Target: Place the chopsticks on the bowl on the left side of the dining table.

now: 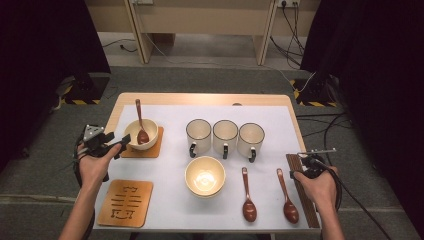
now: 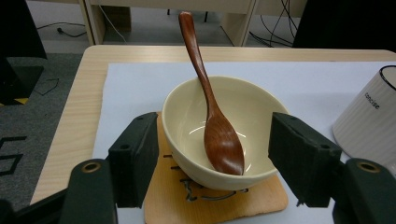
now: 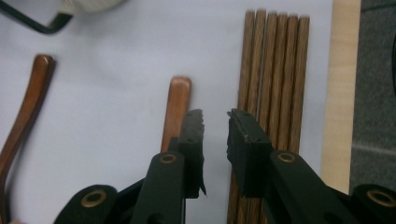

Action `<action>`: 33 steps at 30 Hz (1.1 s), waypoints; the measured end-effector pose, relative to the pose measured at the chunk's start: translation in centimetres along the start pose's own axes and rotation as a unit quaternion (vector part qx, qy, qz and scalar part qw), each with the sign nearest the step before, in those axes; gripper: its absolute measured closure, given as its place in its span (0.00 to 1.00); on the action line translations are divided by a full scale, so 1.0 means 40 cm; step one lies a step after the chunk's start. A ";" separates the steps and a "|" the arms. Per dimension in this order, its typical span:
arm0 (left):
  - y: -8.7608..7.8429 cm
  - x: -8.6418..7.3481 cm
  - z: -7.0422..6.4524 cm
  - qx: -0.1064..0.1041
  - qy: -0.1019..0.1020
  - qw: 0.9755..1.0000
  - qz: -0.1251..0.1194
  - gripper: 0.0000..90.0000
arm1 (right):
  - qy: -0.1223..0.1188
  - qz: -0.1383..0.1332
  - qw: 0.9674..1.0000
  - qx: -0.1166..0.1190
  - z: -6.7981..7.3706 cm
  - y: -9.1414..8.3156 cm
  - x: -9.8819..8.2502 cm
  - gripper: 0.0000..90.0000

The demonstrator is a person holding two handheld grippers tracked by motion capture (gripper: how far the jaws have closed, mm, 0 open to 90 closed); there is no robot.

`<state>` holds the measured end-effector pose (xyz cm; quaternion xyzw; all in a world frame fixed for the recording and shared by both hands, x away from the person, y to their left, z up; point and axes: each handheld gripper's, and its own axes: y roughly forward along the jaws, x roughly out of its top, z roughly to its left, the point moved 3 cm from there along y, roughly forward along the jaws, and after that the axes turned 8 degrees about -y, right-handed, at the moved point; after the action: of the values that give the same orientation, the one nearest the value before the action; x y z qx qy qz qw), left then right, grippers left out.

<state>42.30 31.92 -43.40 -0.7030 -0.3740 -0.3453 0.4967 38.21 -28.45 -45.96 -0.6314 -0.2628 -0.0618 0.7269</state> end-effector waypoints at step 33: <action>-0.004 -0.009 -0.015 -0.008 0.004 1.000 0.003 0.36 | 0.009 0.106 0.994 -0.008 -0.001 0.050 -0.002 0.87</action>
<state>41.92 31.30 -43.48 -0.7067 -0.3671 -0.3498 0.4933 39.01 -28.12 -47.77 -0.6612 -0.1875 0.0077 0.7264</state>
